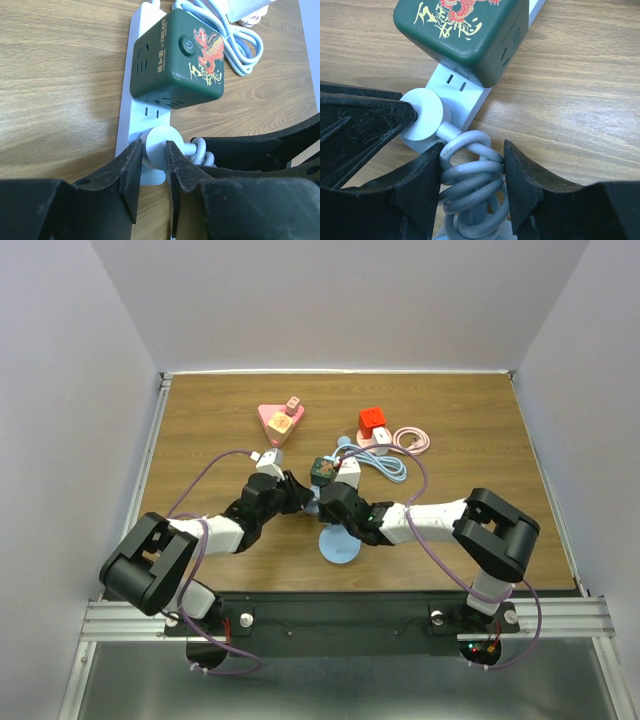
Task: Insert the plug
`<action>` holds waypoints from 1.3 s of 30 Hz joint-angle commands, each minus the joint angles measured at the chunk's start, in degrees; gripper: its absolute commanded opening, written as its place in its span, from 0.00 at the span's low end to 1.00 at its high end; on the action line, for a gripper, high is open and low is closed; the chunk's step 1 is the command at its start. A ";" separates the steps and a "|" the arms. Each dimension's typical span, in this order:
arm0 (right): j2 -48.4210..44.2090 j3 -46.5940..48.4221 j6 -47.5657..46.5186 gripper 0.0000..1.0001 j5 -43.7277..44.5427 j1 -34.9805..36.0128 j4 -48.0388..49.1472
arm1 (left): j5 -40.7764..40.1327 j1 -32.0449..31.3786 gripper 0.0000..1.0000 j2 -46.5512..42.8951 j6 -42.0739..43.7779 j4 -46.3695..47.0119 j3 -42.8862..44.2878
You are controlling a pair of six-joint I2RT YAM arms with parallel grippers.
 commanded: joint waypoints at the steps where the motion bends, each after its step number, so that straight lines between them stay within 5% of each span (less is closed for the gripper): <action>1: 0.32 -3.19 0.61 0.00 -2.20 0.78 -6.65 | -1.21 -1.39 0.15 3.85 2.41 -8.93 -2.94; 13: -2.05 -3.19 0.52 0.01 -2.73 1.13 -10.17 | -3.76 -4.82 0.11 6.57 1.27 -12.19 -2.33; 20: -6.62 -0.38 -0.19 0.62 -4.31 1.13 -11.31 | -4.11 -4.82 0.08 7.71 0.65 -12.36 -2.15; 28: -11.19 0.77 1.13 0.79 -0.81 1.04 -11.49 | -4.11 -4.82 0.07 8.77 0.74 -12.54 -1.80; 39: -8.03 2.79 1.84 0.80 2.37 -1.95 -9.04 | -3.85 -4.82 0.07 8.86 0.65 -12.80 -1.71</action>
